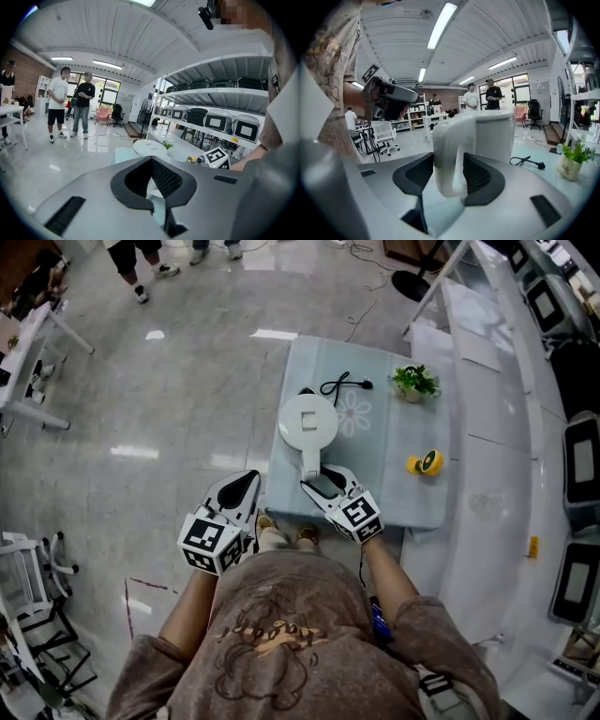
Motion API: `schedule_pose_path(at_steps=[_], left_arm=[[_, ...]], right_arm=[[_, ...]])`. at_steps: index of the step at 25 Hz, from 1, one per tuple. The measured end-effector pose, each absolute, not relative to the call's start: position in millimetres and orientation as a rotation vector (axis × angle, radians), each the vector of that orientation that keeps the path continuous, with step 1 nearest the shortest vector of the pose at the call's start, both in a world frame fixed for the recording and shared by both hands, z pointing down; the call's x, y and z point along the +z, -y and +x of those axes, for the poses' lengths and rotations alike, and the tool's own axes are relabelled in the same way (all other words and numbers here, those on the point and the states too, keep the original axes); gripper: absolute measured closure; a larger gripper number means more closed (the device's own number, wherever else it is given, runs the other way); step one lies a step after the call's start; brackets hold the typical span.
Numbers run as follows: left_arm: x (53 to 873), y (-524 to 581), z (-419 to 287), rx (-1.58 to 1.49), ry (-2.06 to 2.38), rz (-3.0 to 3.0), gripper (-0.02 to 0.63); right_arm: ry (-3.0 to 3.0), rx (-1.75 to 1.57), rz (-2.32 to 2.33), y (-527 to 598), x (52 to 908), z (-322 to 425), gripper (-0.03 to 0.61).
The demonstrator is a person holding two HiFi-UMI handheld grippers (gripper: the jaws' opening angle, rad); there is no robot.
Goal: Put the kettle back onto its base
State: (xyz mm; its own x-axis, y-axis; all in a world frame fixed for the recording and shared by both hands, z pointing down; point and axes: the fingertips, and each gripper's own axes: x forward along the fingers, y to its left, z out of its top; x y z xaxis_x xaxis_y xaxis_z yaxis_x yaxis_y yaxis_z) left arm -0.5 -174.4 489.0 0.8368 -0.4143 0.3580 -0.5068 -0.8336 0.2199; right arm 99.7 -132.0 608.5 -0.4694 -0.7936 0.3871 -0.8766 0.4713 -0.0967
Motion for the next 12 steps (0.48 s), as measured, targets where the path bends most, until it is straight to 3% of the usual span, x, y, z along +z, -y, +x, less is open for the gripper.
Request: schedule_pose_path(at_steps=[12], left_arm=[[458, 187, 36, 0.355, 0.585, 2.766, 0.597]], right_arm=[[2.405, 0.380, 1.714, 107, 505, 161, 0.367]])
